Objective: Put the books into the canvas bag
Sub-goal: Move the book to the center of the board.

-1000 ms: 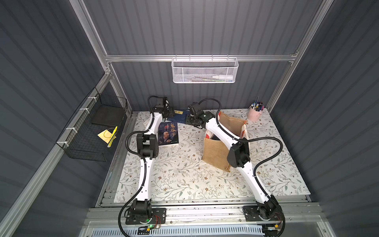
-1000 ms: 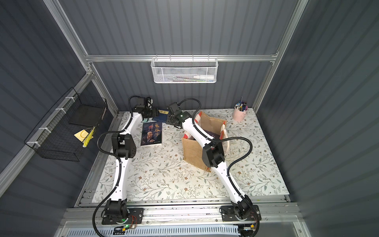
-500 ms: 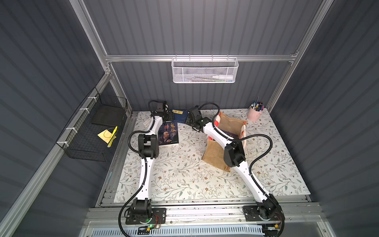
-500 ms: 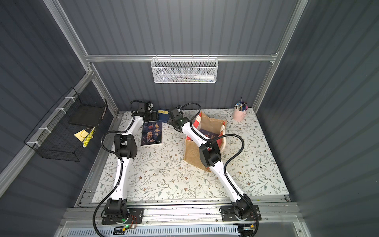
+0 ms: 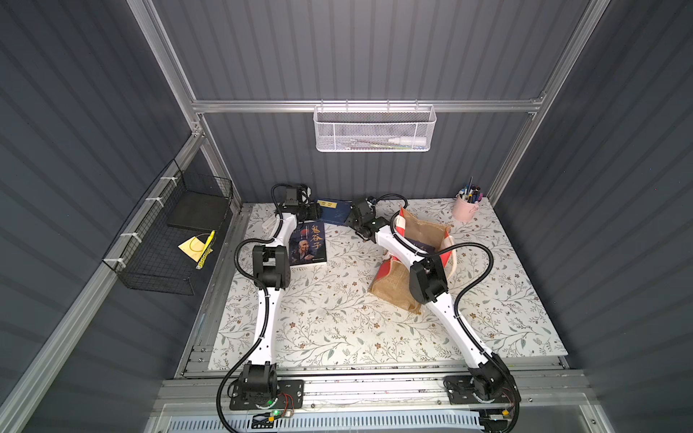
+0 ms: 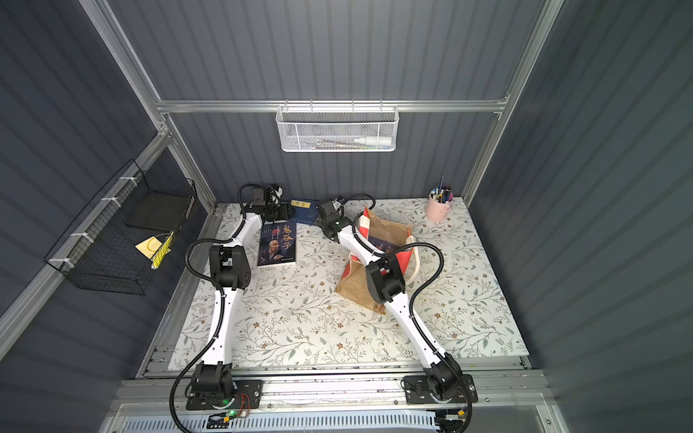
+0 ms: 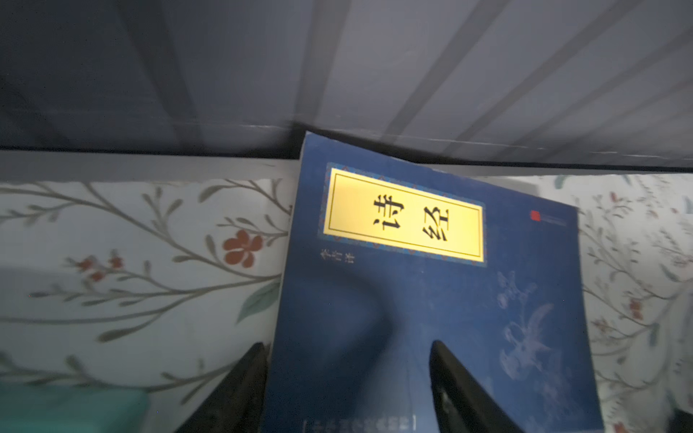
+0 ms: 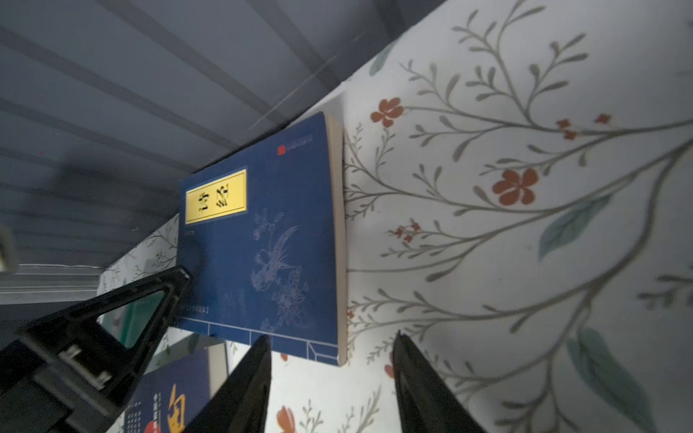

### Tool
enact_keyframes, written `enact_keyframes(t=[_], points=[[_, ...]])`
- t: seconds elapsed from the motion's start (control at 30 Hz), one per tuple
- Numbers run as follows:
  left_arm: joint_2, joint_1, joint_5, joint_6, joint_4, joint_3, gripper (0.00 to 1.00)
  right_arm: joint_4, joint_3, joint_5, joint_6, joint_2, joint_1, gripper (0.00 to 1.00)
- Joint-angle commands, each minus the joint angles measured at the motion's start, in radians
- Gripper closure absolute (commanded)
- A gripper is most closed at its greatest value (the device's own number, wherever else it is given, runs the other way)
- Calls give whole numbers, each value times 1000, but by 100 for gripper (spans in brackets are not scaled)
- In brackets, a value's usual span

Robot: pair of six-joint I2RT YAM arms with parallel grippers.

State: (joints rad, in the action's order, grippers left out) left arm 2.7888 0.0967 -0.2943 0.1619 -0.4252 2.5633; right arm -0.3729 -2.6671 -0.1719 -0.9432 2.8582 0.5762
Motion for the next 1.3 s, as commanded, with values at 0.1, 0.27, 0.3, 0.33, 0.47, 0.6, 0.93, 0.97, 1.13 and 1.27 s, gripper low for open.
enact_keyframes(t=[0.1,0.27,0.3,0.33,0.47,0.6,0.93,0.97,1.13,1.27], points=[[1,14,-125,27,-35,-75,33,8,-10,56,-100,83,-26,46],[-18,27,-142,5,-56,-115,33,35,-13,115,-153,111,-51,48],[-17,28,-146,3,-58,-114,33,37,-14,123,-155,114,-54,49],[-17,28,-149,3,-59,-112,33,38,-13,126,-154,115,-56,49],[-7,33,-173,-3,-67,-97,34,59,-13,146,-131,114,-54,55],[-16,42,-184,-21,-72,-107,34,50,-5,169,-97,101,-43,59],[-111,88,-181,-84,-111,-228,36,34,150,189,-4,-30,-3,59],[-126,94,-182,-84,-109,-249,36,32,180,193,5,-50,1,59],[-207,137,-161,-97,-103,-366,37,56,374,207,26,-175,19,59],[-282,165,-149,-86,-73,-489,39,107,559,217,25,-285,47,59]])
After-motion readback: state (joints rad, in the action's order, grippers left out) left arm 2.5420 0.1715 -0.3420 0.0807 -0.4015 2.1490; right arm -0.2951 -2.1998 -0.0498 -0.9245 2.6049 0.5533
